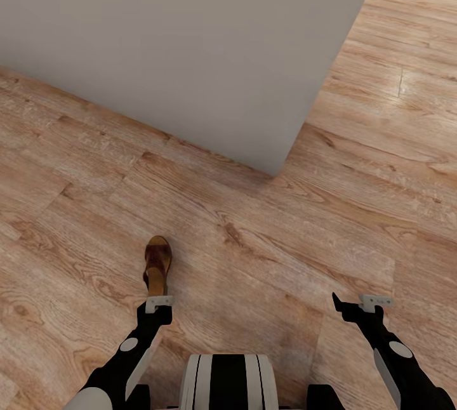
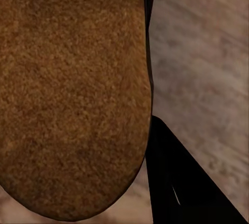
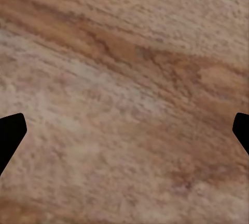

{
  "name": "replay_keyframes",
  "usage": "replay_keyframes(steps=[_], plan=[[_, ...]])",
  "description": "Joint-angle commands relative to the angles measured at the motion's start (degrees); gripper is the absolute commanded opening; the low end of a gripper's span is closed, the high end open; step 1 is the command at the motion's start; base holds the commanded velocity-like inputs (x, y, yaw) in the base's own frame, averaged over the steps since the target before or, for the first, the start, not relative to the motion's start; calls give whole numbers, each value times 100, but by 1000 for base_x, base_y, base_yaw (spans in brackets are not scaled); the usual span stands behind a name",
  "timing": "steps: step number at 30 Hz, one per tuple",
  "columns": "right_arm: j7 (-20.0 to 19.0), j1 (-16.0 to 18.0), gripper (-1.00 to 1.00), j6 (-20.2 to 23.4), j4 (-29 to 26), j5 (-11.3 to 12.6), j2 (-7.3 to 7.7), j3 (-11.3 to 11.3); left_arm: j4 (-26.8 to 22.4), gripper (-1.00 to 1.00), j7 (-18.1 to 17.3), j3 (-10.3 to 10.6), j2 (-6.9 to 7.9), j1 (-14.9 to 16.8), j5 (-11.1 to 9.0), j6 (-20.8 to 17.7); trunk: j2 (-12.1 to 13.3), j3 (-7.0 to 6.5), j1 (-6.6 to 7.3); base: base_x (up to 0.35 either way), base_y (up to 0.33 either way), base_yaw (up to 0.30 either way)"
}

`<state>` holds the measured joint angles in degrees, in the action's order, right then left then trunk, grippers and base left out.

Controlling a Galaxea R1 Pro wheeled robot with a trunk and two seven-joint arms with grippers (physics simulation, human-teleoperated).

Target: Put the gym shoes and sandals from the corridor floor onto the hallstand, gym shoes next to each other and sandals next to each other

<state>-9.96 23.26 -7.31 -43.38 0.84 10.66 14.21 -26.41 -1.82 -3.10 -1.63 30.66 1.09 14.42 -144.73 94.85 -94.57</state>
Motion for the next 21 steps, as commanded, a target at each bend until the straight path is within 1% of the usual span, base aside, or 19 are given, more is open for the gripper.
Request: replay_keyframes(steps=[1, 4, 21], plan=[[-45, 3, 100, -16, 5, 9, -2, 21, -1, -100, -20, -33, -5, 2, 34, 12, -1, 2, 1, 0, 0, 0], [-45, 3, 100, -16, 5, 7, -2, 21, -9, -100, -20, -33, -6, 2, 36, 11, -1, 2, 1, 0, 0, 0], [-46, 2, 100, -16, 13, 0, -15, 12, -9, -100, -20, -17, -11, 2, 39, 17, 22, -374, 45, 0, 0, 0]])
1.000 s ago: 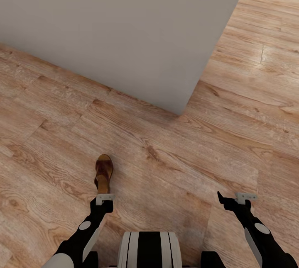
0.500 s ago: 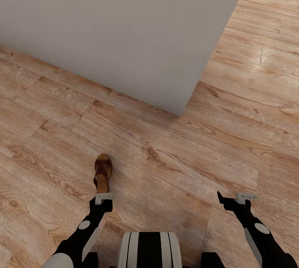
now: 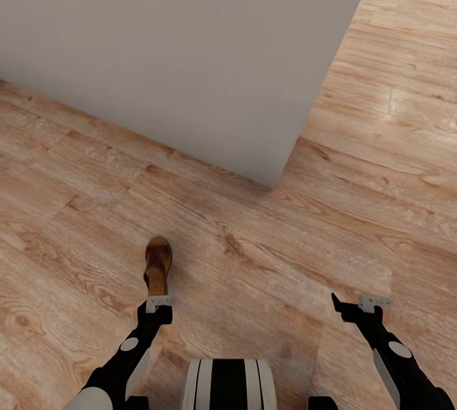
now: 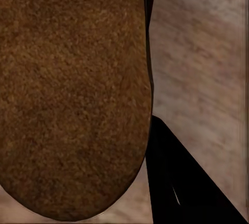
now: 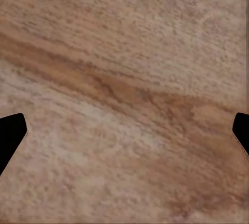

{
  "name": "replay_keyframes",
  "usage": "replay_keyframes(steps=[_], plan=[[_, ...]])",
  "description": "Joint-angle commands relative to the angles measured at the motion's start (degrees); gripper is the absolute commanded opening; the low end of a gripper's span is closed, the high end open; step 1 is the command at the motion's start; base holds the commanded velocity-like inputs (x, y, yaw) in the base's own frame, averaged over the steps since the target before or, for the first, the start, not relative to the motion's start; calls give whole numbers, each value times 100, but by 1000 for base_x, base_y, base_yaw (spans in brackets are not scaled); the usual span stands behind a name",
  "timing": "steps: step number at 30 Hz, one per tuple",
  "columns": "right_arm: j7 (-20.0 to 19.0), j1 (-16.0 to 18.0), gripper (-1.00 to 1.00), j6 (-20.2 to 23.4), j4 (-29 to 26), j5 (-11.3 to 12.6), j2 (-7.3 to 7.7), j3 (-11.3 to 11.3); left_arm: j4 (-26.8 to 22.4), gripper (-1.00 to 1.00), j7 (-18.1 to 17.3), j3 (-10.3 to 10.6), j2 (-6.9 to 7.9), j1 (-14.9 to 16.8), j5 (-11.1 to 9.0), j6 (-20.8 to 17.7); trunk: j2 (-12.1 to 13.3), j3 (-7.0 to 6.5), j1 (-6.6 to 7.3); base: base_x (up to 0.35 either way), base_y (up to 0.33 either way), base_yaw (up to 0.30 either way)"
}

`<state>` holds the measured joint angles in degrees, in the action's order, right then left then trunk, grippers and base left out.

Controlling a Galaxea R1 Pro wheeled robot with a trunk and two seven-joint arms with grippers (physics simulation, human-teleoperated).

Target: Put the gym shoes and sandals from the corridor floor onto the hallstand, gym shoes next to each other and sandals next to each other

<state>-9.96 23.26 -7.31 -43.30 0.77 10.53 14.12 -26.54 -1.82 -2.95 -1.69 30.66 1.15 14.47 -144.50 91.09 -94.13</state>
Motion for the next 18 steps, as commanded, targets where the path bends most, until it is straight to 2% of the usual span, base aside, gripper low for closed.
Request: replay_keyframes(steps=[1, 9, 12, 15, 16, 17, 18], plan=[[-44, 3, 100, -16, 5, 6, -4, 21, 7, -100, -20, -32, -6, 2, 29, 12, 1, -20, 3, 0, 0, 0], [-42, -4, 100, -25, 48, -15, -36, 15, 46, -100, -20, -45, -12, 1, -11, 8, 11, -198, 24, 0, 0, 0], [-41, -44, 100, -62, 414, -16, -3, 25, 16, -100, -43, -48, -13, -10, -7, 4, 15, -264, 31, 0, 0, 0], [-35, -214, 100, -163, 558, -14, 22, 33, -39, -100, -27, -60, 28, -191, -5, 7, 19, -331, 39, 0, 0, 0], [-32, -326, 100, -258, 603, -11, 63, 36, -155, -100, -23, -64, 70, -389, 1, 10, 21, -357, 42, 0, 0, 0], [-19, -649, 100, -925, 698, 7, 136, 38, -728, -100, -11, -108, 265, -1161, -57, 16, 22, -388, 44, 0, 0, 0], [-17, -696, 100, -1006, 726, 8, 138, 38, -744, -100, -11, -138, 278, -1213, -85, 27, 23, -419, 47, 0, 0, 0]])
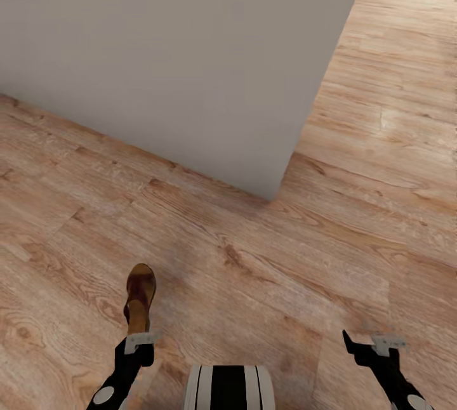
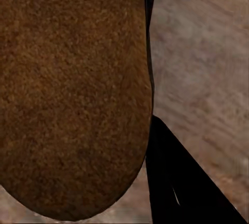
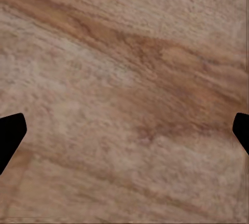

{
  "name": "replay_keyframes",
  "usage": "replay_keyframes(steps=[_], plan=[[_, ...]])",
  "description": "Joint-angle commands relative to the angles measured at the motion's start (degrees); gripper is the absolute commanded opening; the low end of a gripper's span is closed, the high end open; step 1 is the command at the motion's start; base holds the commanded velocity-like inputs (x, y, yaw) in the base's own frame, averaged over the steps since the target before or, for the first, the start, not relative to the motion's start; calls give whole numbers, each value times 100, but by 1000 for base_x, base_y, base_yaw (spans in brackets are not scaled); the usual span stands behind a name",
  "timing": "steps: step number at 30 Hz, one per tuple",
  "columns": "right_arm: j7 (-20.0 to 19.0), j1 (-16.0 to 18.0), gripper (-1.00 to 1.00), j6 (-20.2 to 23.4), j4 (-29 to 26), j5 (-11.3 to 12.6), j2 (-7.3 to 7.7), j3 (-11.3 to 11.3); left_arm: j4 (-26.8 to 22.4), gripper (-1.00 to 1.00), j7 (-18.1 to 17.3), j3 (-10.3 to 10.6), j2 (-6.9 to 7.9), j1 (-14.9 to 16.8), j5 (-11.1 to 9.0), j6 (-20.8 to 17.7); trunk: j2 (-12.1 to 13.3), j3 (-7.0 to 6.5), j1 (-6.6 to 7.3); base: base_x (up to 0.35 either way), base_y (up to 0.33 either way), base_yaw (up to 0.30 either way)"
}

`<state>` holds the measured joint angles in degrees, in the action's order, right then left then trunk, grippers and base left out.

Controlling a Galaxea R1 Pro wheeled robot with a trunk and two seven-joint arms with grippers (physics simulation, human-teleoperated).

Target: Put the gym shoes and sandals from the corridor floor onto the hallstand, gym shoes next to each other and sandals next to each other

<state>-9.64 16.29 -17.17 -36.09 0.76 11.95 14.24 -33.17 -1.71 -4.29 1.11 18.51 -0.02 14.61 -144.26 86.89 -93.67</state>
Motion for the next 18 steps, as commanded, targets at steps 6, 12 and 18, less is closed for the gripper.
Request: replay_keyframes(steps=[6, 12, 18], plan=[[-55, -111, 100, -458, 662, 19, 0, 26, -100, -100, -38, -434, 29, -466, -169, 770, 7, -186, 16, 0, 0, 0], [-63, -124, 100, -1454, 1502, 20, -25, 17, -211, -100, -33, -508, 37, -873, -199, 1011, 15, -372, 32, 0, 0, 0], [-68, -125, 100, -1714, 1816, 14, -71, 9, -248, -100, -31, -519, 39, -999, -197, 1101, 23, -559, 47, 0, 0, 0]])
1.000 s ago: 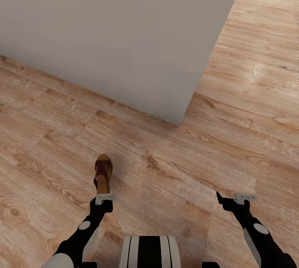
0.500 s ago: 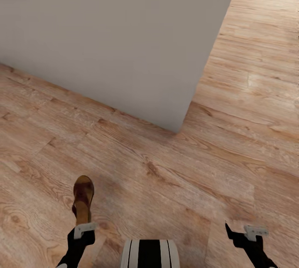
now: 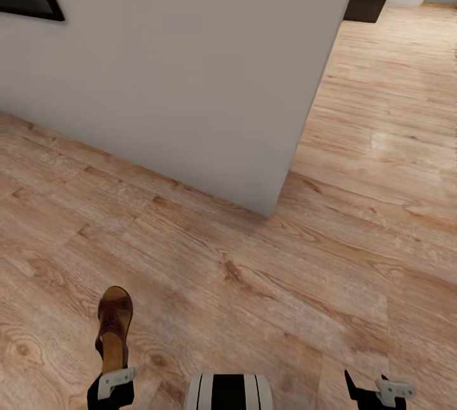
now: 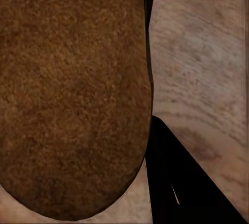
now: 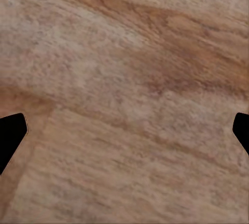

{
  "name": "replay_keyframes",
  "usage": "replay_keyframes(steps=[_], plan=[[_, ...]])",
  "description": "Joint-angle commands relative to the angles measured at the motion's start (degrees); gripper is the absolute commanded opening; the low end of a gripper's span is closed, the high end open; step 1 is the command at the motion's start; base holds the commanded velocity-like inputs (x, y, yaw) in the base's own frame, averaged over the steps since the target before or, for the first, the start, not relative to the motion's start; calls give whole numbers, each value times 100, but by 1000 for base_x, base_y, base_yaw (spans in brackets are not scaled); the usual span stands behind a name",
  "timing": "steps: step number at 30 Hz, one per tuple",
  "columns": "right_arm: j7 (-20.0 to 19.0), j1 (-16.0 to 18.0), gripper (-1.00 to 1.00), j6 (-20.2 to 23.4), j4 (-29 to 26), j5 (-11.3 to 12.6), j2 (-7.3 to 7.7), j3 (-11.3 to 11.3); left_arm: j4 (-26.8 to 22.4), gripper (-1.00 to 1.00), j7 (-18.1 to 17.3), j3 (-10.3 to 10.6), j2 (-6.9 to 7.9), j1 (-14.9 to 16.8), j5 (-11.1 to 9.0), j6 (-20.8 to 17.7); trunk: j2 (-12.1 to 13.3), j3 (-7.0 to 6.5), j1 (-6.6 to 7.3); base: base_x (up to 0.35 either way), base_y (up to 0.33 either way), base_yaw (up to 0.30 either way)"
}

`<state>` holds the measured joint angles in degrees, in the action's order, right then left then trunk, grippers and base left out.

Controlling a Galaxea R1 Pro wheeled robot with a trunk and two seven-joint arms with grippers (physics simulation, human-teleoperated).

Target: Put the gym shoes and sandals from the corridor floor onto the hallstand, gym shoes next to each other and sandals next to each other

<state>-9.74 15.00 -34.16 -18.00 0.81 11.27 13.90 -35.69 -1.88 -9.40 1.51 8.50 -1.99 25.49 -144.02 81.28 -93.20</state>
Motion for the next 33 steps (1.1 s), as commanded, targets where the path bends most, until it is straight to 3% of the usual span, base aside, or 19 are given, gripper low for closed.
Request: replay_keyframes(steps=[1, 23, 33], plan=[[-59, 3, 100, -21, 15, 9, -4, 43, 11, -100, -15, -6, -3, -2, 1, 28, 1, -29, 3, 0, 0, 0], [-55, 3, 100, -46, 51, 16, -11, 43, 84, -100, -23, 3, -19, -15, 58, 100, 30, -711, 60, 0, 0, 0], [-51, 3, 100, -46, 51, 16, -22, 39, 89, -100, -31, 8, -19, -15, 58, 97, 43, -946, 86, 0, 0, 1]])
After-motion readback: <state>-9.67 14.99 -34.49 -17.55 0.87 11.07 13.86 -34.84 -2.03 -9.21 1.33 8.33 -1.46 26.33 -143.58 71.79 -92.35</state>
